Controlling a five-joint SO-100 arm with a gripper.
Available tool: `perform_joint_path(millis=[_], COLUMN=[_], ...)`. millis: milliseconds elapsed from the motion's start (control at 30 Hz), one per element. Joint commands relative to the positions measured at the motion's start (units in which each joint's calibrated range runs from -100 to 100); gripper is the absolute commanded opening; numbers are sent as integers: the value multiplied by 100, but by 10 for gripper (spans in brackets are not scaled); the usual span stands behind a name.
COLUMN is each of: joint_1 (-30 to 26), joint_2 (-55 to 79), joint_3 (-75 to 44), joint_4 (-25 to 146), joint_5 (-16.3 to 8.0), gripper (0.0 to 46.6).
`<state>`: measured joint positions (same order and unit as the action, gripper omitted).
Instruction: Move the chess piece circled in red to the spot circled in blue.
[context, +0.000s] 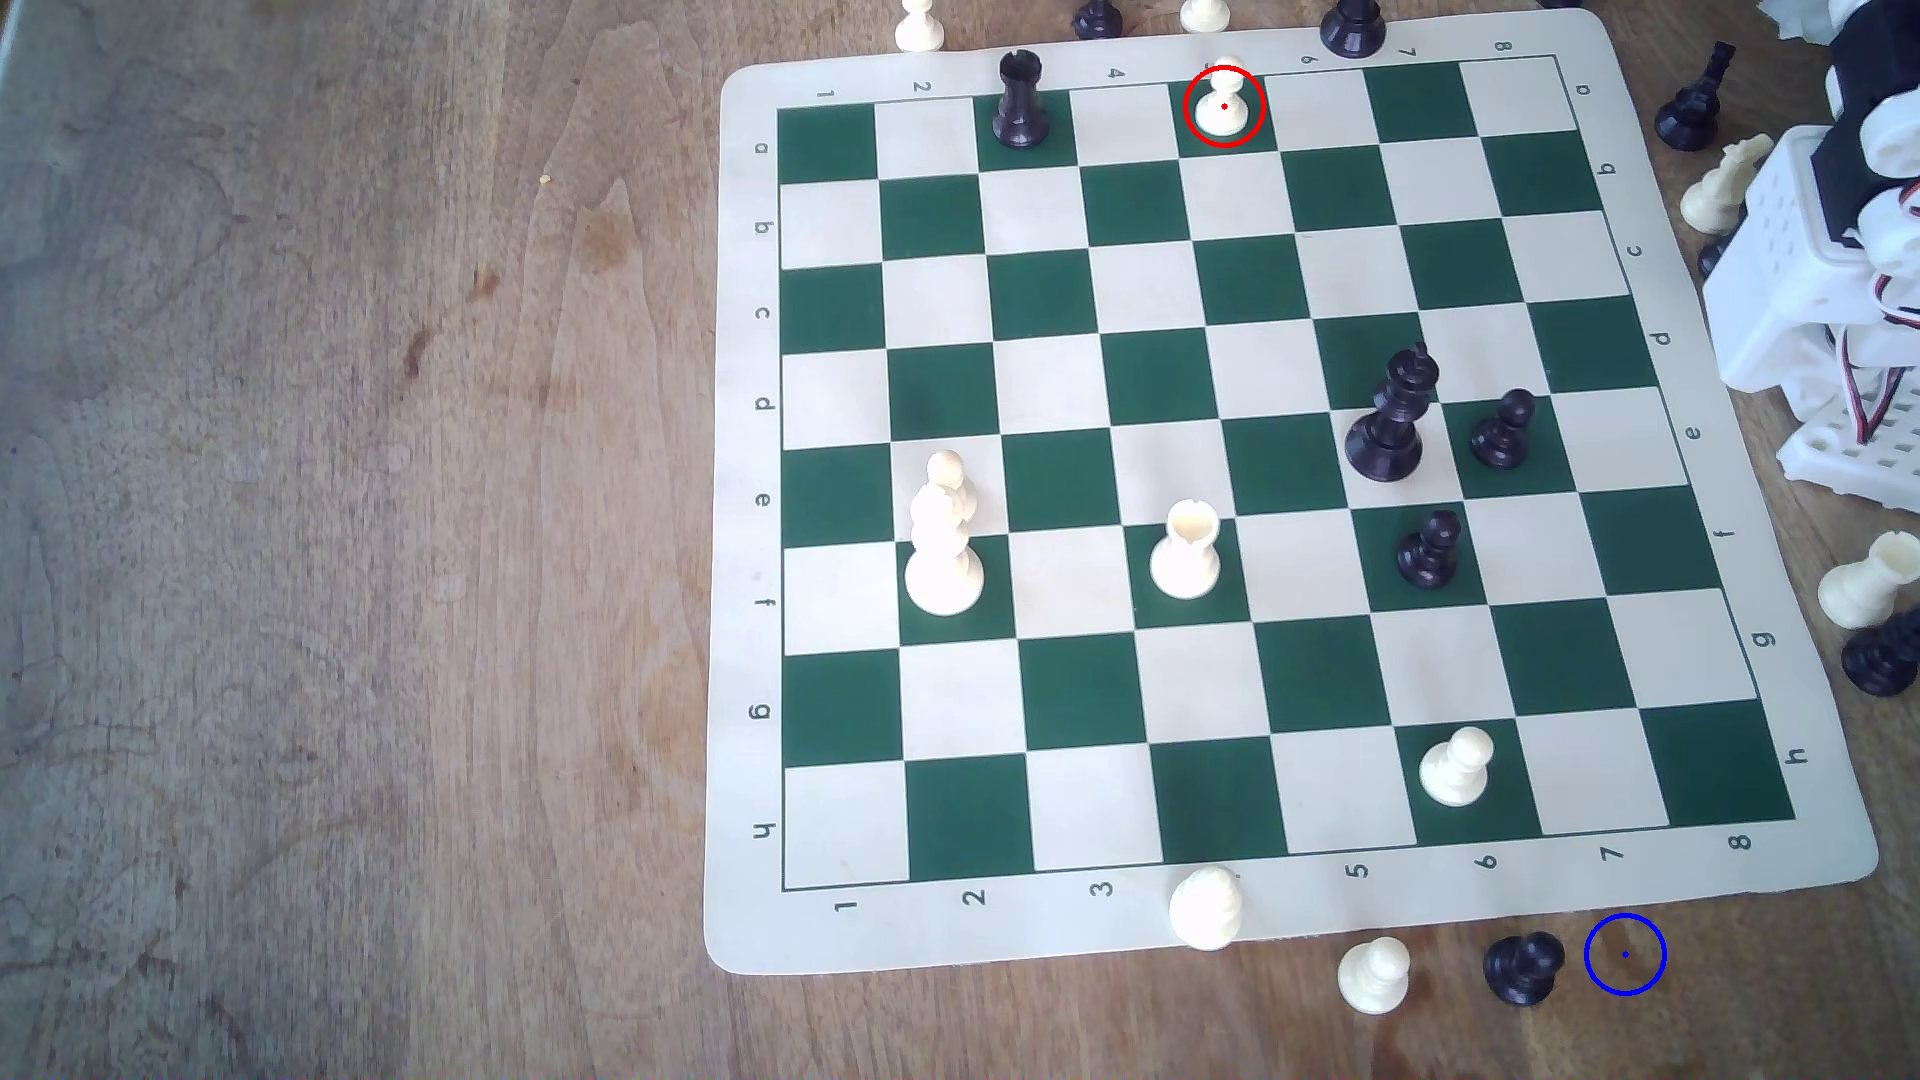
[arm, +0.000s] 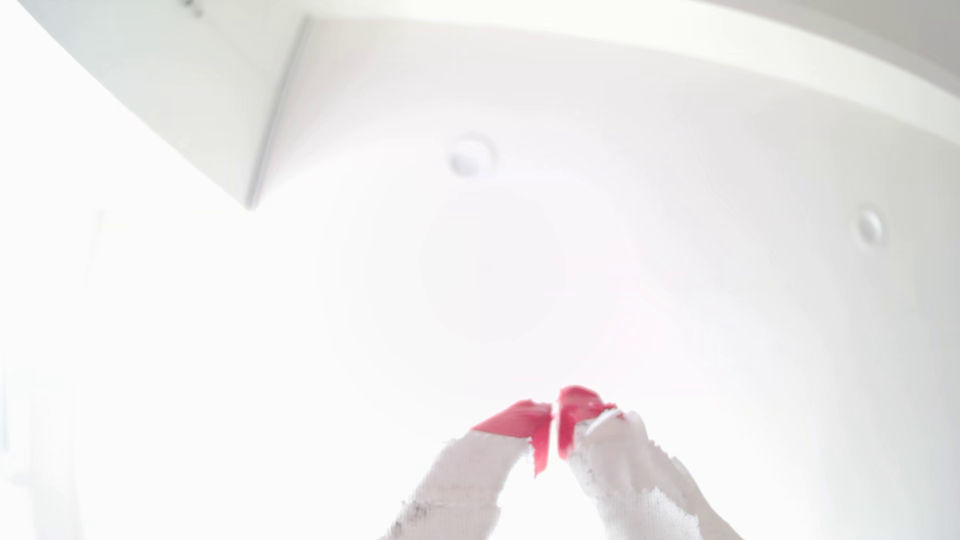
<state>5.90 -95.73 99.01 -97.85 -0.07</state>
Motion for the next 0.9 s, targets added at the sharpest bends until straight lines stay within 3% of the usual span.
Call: perform_joint_path(millis=[0, 200, 233, 400, 633, 867], joint_1=[-101, -328, -281, 55, 87, 392], joint_2=[-11, -11, -11, -3, -11, 1245], joint_3=[90, 90, 99, 99, -408, -3509], joint_4=[1046, 3135, 3913, 6386, 9908, 14347], joint_5=[0, 15, 337, 317, 659, 654], gripper=[2, 2, 2, 2, 5, 29])
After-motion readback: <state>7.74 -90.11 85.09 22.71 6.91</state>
